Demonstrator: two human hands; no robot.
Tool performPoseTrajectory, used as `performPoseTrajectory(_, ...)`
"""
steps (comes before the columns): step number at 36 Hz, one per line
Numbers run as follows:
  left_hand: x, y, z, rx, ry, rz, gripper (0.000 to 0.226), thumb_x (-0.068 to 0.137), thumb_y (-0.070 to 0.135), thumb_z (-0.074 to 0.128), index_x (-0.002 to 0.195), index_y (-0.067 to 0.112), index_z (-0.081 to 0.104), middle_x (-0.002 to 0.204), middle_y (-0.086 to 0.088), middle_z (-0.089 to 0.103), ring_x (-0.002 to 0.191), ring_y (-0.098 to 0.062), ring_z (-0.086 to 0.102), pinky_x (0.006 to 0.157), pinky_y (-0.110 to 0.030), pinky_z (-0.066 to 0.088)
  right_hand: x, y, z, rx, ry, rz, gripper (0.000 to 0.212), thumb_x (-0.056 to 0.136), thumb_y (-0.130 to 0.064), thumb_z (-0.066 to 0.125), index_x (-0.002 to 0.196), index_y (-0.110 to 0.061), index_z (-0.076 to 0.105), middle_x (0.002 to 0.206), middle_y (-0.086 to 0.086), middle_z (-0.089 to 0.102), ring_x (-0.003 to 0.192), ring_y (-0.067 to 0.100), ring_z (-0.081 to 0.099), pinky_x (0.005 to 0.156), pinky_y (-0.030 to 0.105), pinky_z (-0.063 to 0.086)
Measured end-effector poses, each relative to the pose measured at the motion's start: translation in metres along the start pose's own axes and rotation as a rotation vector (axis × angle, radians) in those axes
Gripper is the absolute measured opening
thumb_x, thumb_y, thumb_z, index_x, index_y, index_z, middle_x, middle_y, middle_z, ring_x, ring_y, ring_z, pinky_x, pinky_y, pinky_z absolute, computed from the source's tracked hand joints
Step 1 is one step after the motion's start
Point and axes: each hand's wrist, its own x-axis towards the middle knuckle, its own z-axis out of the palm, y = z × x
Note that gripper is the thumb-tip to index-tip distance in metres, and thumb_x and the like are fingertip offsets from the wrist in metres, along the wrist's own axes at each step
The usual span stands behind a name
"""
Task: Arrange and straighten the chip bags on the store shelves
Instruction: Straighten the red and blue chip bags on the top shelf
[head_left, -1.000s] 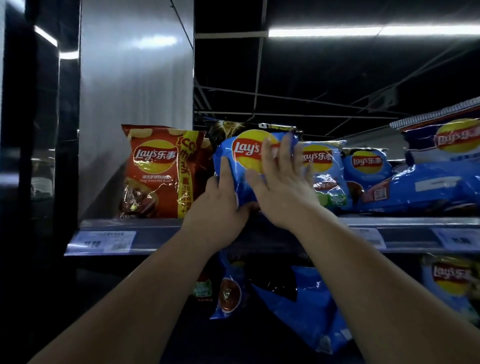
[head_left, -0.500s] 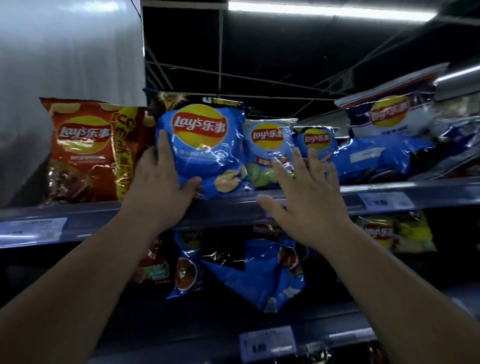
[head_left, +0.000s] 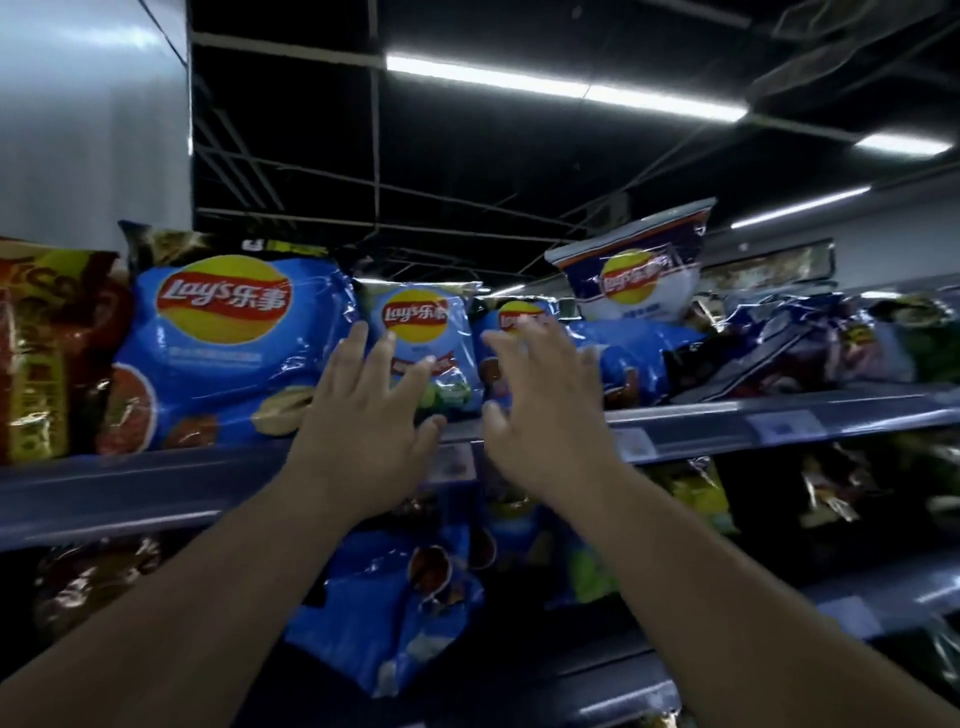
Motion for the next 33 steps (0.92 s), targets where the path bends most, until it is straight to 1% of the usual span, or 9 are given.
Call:
performPoseTrajectory(3, -0.003, -0.001, 0.003, 0.037, -0.101, -0.033, 0.069, 0.096, 0.067, 0.021, 0.156, 0.032, 0.021, 0.165, -0.011, 0.015, 0.152, -0.034, -0.002, 0.122, -0.048, 0.008, 0.018, 0.039, -0.021, -0.109, 0.025, 0.187, 0.079, 0.092, -0.040, 0.062, 0.156, -0.036, 0.014, 0.168, 0.008, 0.001, 0.154, 0.039, -0.007, 0.121, 0.065, -0.001)
performPoseTrajectory(6, -0.008, 0.000, -0.004, 0.026, -0.119, -0.058, 0.076, 0.091, 0.073, 0.019, 0.155, 0.033, 0.021, 0.162, -0.009, 0.025, 0.152, -0.033, 0.010, 0.120, -0.047, 0.017, 0.035, 0.073, -0.024, -0.100, -0.144, 0.360, 0.096, 0.090, -0.043, 0.070, 0.158, -0.038, 0.003, 0.168, 0.013, -0.009, 0.152, 0.048, -0.007, 0.119, 0.068, 0.013)
performPoseTrajectory(8, -0.010, 0.001, -0.006, 0.024, -0.155, -0.081, 0.074, 0.094, 0.069, 0.026, 0.157, 0.032, 0.016, 0.163, -0.008, 0.023, 0.152, -0.031, 0.011, 0.120, -0.044, 0.018, 0.039, 0.085, -0.016, -0.002, -0.236, 0.377, 0.096, 0.087, -0.040, 0.076, 0.159, -0.035, 0.013, 0.167, 0.014, 0.014, 0.149, 0.045, 0.021, 0.112, 0.060, 0.037)
performPoseTrajectory(10, -0.009, 0.002, -0.010, 0.010, -0.171, -0.095, 0.074, 0.095, 0.067, 0.030, 0.157, 0.032, 0.012, 0.164, -0.006, 0.020, 0.152, -0.028, 0.011, 0.120, -0.042, 0.019, 0.036, 0.090, -0.007, 0.059, -0.185, 0.343, 0.077, 0.086, -0.032, 0.076, 0.152, -0.029, 0.036, 0.144, 0.010, 0.054, 0.125, 0.034, 0.054, 0.090, 0.043, 0.052)
performPoseTrajectory(12, -0.010, 0.002, -0.012, -0.020, -0.170, -0.101, 0.075, 0.095, 0.066, 0.033, 0.158, 0.031, 0.010, 0.165, -0.006, 0.019, 0.152, -0.027, 0.011, 0.120, -0.042, 0.019, 0.031, 0.092, -0.002, 0.030, -0.061, 0.326, 0.056, 0.090, -0.024, 0.070, 0.141, -0.026, 0.049, 0.123, 0.007, 0.067, 0.108, 0.030, 0.063, 0.074, 0.035, 0.049)
performPoseTrajectory(18, -0.010, 0.005, -0.013, -0.055, -0.147, -0.109, 0.081, 0.094, 0.066, 0.038, 0.158, 0.029, 0.005, 0.165, -0.007, 0.017, 0.152, -0.025, 0.013, 0.120, -0.041, 0.020, 0.024, 0.077, -0.013, -0.031, 0.209, 0.221, 0.016, 0.095, -0.021, 0.061, 0.109, -0.021, 0.054, 0.095, -0.003, 0.055, 0.094, 0.029, 0.060, 0.066, 0.034, 0.036)
performPoseTrajectory(21, -0.011, 0.003, -0.011, -0.104, -0.110, -0.111, 0.088, 0.091, 0.066, 0.046, 0.158, 0.028, 0.003, 0.165, -0.007, 0.018, 0.152, -0.024, 0.015, 0.120, -0.040, 0.021, 0.027, 0.060, -0.022, 0.022, 0.362, 0.115, 0.025, 0.089, -0.018, 0.064, 0.083, -0.022, 0.040, 0.072, -0.011, 0.036, 0.076, 0.023, 0.044, 0.057, 0.033, 0.025)
performPoseTrajectory(27, -0.012, -0.001, -0.013, -0.271, -0.025, -0.202, 0.116, 0.081, 0.064, 0.065, 0.155, 0.031, -0.018, 0.166, 0.000, 0.002, 0.149, -0.027, 0.022, 0.114, -0.045, 0.033, 0.031, 0.020, -0.021, 0.182, 0.497, -0.113, 0.033, 0.085, -0.019, 0.067, 0.080, -0.025, 0.035, 0.069, -0.013, 0.033, 0.071, 0.017, 0.039, 0.059, 0.031, 0.023)
performPoseTrajectory(33, 0.005, -0.016, -0.018, -0.888, 0.201, -0.448, 0.135, 0.070, 0.027, 0.090, 0.156, 0.035, -0.014, 0.166, 0.006, 0.007, 0.144, -0.015, 0.031, 0.117, -0.046, 0.034, 0.054, 0.020, -0.021, 0.798, 0.522, 0.117, 0.019, 0.088, -0.032, 0.072, 0.084, -0.023, 0.056, 0.080, -0.008, 0.059, 0.077, 0.016, 0.060, 0.069, 0.036, 0.048)
